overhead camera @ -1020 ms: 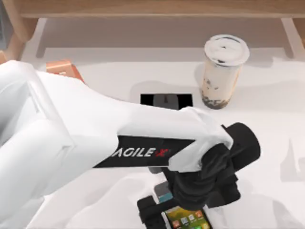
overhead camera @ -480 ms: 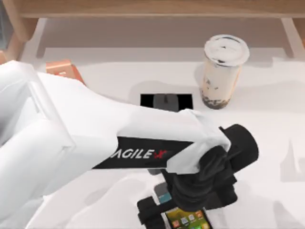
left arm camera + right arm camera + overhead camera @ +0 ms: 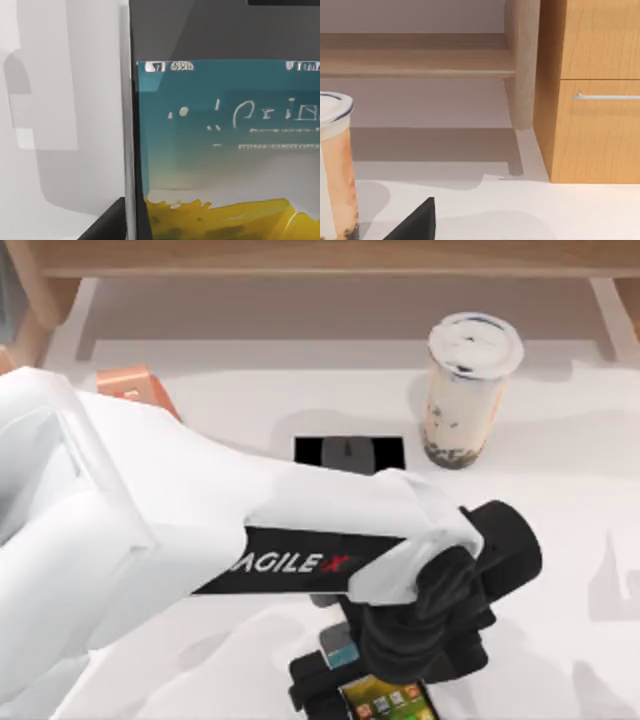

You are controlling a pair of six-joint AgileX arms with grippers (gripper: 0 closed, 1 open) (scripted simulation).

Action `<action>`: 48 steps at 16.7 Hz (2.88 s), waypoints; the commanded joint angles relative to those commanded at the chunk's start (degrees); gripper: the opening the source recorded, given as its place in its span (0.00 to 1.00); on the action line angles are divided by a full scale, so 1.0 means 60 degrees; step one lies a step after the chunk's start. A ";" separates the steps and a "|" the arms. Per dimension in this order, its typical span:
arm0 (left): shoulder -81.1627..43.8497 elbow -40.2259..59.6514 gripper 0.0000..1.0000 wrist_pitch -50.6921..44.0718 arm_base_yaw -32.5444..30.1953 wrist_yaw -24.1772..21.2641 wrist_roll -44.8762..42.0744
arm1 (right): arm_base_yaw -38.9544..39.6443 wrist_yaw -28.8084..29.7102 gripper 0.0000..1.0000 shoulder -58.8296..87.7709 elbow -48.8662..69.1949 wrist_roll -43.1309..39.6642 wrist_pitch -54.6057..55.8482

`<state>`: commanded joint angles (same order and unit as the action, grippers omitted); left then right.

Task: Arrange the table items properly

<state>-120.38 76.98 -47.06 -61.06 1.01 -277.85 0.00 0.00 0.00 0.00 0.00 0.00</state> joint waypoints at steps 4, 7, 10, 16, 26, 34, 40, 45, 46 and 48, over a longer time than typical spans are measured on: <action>0.0000 0.0000 0.00 0.0000 0.0000 0.0000 0.0000 | 0.0000 0.0000 1.00 0.0000 0.0000 0.0000 0.0000; 0.0000 0.0000 0.00 0.0000 0.0000 0.0000 0.0000 | 0.0000 0.0000 1.00 0.0000 0.0000 0.0000 0.0000; 0.0000 0.0000 0.00 0.0000 0.0000 0.0000 0.0000 | 0.0000 0.0000 1.00 0.0000 0.0000 0.0000 0.0000; 0.0563 0.0429 0.00 -0.0915 0.0004 -0.0005 -0.0072 | 0.0000 0.0000 1.00 0.0000 0.0000 0.0000 0.0000; 0.0887 0.0474 0.00 -0.0814 -0.0021 0.0135 0.0703 | 0.0000 0.0000 1.00 0.0000 0.0000 0.0000 0.0000; 0.2373 -0.0574 0.00 0.1629 0.0002 0.1202 0.6882 | 0.0000 0.0000 1.00 0.0000 0.0000 0.0000 0.0000; 0.3934 -0.1803 0.00 0.3998 0.0309 0.2372 1.5114 | 0.0000 0.0000 1.00 0.0000 0.0000 0.0000 0.0000; 0.5149 -0.2856 0.00 0.5742 0.0823 0.3419 2.2902 | 0.0000 0.0000 1.00 0.0000 0.0000 0.0000 0.0000; 0.5372 -0.3061 0.00 0.6040 0.0957 0.3625 2.4450 | 0.0000 0.0000 1.00 0.0000 0.0000 0.0000 0.0000; 0.5785 -0.3455 0.00 0.6572 0.1251 0.4029 2.7560 | 0.0000 0.0000 1.00 0.0000 0.0000 0.0000 0.0000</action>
<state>-85.67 56.25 -7.63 -53.56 25.19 -112.48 0.00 0.00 0.00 0.00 0.00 0.00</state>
